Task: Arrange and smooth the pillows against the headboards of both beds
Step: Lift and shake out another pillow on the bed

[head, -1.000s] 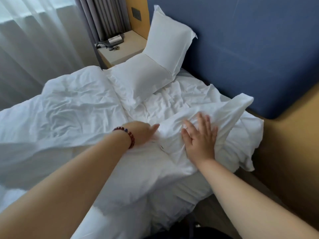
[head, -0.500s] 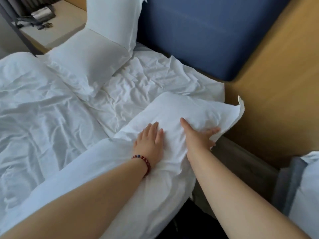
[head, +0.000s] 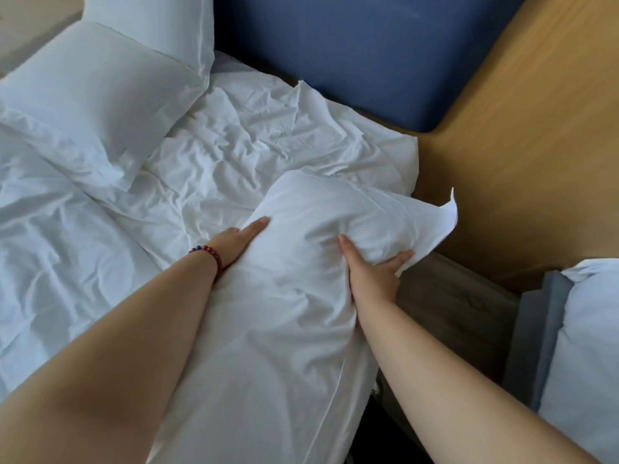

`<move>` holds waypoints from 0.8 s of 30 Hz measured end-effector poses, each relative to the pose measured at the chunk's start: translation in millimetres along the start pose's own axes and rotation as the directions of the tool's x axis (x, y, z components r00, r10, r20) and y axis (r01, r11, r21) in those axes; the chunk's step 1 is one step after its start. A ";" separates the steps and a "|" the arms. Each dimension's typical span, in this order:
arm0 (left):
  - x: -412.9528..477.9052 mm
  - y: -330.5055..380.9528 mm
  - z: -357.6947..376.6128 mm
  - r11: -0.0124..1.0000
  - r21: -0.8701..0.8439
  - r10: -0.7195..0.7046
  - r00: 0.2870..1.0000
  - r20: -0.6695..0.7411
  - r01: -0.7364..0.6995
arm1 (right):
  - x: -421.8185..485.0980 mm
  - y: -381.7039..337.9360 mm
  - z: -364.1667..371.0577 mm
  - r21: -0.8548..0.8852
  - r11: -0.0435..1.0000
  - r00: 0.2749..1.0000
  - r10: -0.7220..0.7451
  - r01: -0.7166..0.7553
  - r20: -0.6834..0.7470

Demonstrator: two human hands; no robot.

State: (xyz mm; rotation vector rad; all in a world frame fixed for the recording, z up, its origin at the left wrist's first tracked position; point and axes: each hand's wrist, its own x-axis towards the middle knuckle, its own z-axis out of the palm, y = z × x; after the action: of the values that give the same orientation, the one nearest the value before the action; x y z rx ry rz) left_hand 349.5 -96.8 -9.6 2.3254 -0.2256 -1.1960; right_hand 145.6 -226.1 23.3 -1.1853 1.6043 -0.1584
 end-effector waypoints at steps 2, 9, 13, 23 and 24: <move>8.6 -1.2 -0.9 0.993 -0.114 -0.040 0.999 0.011 0.041 | 6.6 2.5 5.8 0.007 1.000 1.000 0.005 -0.005 0.002; 10.5 8.0 0.4 0.959 -0.281 -0.019 0.999 0.029 0.026 | 11.0 -0.8 -6.7 0.051 0.997 0.997 -0.052 0.056 -0.065; -9.9 21.7 -18.4 0.964 -0.256 0.043 0.994 -0.104 -0.068 | 2.1 -22.2 -7.3 0.072 0.984 0.986 -0.156 0.161 -0.065; -99.6 76.8 -144.7 0.869 -0.247 0.216 0.778 -0.589 -0.428 | -49.3 -147.6 24.2 0.295 0.774 0.802 -0.596 0.561 0.038; -105.4 81.7 -154.5 0.857 -0.241 0.220 0.746 -0.629 -0.456 | -51.8 -156.6 25.3 0.329 0.741 0.775 -0.631 0.586 0.039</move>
State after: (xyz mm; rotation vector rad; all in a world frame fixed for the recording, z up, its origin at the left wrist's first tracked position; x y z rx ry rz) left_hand 416.3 -71.7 181.6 2.0560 -0.1714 -0.2663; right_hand 255.7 -253.5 145.7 -1.4066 0.9586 -0.7016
